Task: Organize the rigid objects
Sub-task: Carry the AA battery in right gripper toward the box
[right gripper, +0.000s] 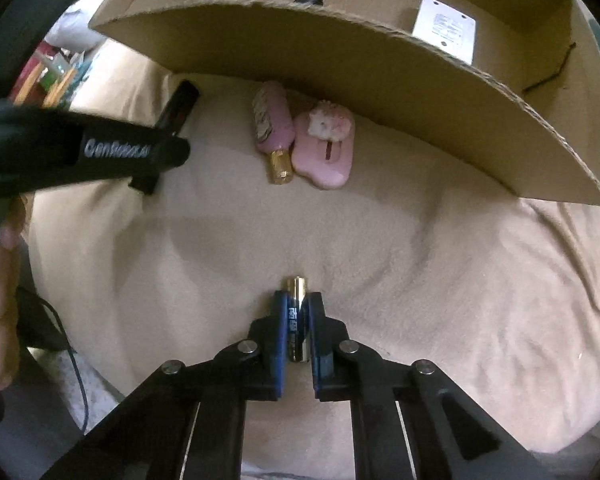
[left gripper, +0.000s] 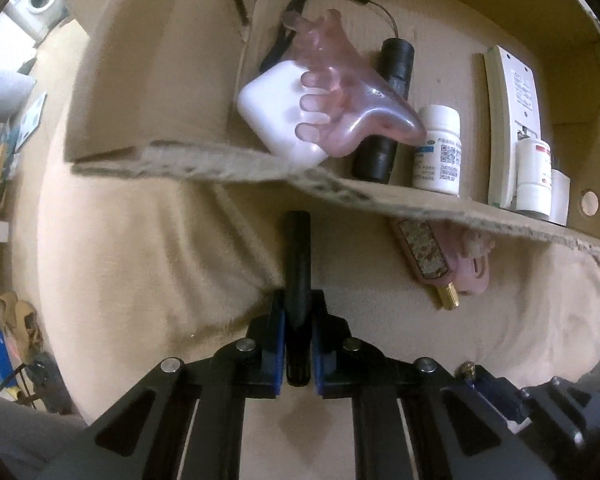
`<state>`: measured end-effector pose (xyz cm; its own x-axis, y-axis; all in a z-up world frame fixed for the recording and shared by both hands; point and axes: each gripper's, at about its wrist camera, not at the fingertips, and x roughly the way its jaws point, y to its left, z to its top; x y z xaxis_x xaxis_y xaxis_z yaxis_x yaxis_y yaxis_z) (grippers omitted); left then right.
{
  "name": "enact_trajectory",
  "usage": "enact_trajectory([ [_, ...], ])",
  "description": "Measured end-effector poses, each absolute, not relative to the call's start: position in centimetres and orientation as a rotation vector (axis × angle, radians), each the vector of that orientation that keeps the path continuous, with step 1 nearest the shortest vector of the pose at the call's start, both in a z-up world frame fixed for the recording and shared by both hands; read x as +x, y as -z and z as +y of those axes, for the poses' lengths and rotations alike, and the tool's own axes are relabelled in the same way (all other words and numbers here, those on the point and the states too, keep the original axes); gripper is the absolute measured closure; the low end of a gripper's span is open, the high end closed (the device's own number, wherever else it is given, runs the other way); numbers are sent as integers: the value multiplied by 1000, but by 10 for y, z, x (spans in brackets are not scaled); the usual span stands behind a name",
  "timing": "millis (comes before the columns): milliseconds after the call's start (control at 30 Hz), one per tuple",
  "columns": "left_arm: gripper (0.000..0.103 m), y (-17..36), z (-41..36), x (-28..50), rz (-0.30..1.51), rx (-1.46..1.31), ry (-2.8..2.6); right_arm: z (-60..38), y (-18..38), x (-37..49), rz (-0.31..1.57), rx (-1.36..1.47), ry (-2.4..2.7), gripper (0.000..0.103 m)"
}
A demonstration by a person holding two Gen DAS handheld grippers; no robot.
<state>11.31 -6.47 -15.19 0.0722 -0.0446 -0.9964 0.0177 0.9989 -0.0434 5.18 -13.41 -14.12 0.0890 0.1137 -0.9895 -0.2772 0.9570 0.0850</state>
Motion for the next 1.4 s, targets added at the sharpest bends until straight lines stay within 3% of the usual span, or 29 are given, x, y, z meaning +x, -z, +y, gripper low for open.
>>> enact_trajectory([
  [433, 93, 107, -50, 89, 1402, 27, -7, -178, 92, 60, 1292, 101, -279, 92],
  [800, 93, 106, -37, 48, 1347, 36, -42, -185, 73, 51, 1201, 151, -277, 92],
  [1133, 93, 32, -41, 33, 1090, 29, -43, -209, 33, 56, 998, 263, -255, 92],
  [1400, 93, -17, -29, 69, 984, -6, -27, -228, 0, 74, 864, 261, -183, 92],
])
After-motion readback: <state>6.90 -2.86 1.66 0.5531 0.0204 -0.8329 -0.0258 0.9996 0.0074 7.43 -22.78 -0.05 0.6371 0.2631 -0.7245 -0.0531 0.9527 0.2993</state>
